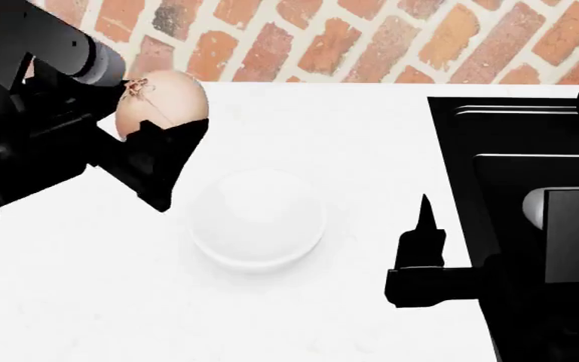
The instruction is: Pick the oranges and zucchinis from the sink and place them in one bowl. Place the onion in the other bowl. Then turn off the sink faucet.
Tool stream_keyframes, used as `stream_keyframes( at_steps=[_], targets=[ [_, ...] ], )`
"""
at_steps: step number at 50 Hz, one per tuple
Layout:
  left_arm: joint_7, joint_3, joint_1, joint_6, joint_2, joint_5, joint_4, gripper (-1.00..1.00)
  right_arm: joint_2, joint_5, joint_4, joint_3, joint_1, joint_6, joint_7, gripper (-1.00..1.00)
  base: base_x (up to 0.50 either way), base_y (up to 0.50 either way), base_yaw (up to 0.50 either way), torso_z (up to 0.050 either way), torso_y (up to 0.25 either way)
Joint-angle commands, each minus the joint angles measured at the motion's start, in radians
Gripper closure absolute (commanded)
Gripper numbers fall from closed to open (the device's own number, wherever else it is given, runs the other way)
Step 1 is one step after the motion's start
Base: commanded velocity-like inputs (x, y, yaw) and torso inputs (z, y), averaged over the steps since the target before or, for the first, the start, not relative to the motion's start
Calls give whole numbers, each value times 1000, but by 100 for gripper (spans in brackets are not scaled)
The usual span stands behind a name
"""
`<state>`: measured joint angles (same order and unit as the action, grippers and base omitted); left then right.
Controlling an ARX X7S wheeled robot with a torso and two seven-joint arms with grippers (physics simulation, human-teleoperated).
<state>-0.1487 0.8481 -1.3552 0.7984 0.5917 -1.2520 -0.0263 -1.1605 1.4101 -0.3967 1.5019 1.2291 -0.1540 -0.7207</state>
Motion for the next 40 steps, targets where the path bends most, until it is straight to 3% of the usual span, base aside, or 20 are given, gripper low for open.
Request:
stream_keyframes(
  at_steps=[1, 12, 40],
  targets=[
    [90, 72, -92, 109, -135, -38, -164, 100, 9, 8, 5, -3, 8, 19, 7, -100, 0, 0, 0, 0, 0],
    [160, 145, -114, 112, -264, 19, -350, 100, 5, 9, 4, -3, -2, 15, 9, -100, 0, 0, 0, 0, 0],
    [285, 244, -133, 84, -387, 120, -589, 100, 18, 7, 21, -4, -26, 1, 19, -100, 0, 0, 0, 0, 0]
  ],
)
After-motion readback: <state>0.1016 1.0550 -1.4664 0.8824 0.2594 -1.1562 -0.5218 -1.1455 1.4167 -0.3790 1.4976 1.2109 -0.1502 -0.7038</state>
